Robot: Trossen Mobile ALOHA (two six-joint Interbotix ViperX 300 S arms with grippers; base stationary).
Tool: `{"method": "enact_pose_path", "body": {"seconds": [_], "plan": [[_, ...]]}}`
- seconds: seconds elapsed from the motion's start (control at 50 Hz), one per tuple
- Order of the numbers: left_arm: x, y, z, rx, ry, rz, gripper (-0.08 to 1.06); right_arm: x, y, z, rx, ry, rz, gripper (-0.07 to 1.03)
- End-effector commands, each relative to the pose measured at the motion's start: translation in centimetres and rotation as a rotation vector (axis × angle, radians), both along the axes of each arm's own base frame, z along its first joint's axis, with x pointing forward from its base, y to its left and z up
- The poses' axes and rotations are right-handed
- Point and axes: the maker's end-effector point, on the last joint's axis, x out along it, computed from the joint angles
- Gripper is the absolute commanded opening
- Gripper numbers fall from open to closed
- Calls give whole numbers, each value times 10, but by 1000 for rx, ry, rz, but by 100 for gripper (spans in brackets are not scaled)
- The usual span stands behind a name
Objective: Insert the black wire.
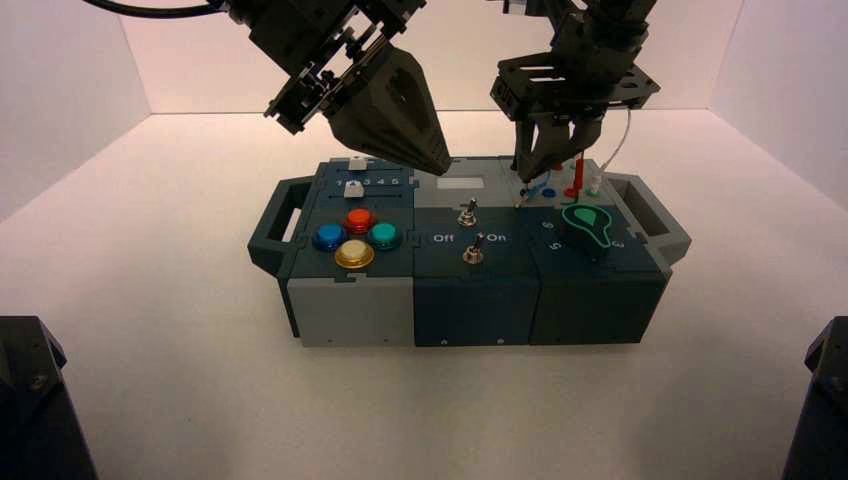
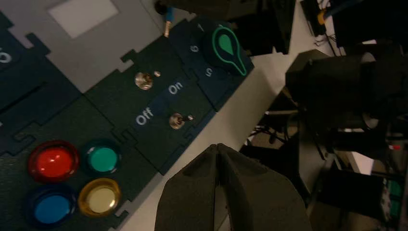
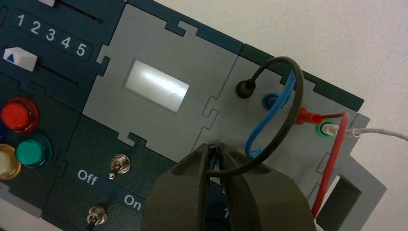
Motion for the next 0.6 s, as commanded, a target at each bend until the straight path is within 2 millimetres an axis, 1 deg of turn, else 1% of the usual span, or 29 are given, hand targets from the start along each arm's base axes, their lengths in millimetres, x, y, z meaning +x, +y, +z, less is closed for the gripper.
{"method": "enact_pose_path", "body": {"seconds": [0.02,0.18,0.4,0.6], "plan": [[7,0,4,-5,-37,13,-3,-1,-3,-9,-13,17,-4,-2],[15,1,5,3,-76,42,-3,-1,-2,-9,-10,14,-4,-2],[19,2,5,7,-95,59,-3,-1,-3,-8,-10,14,-4,-2],[22,0,7,4,-106,60,-3,1,-2,-3,-2,4,-6,-2]]}}
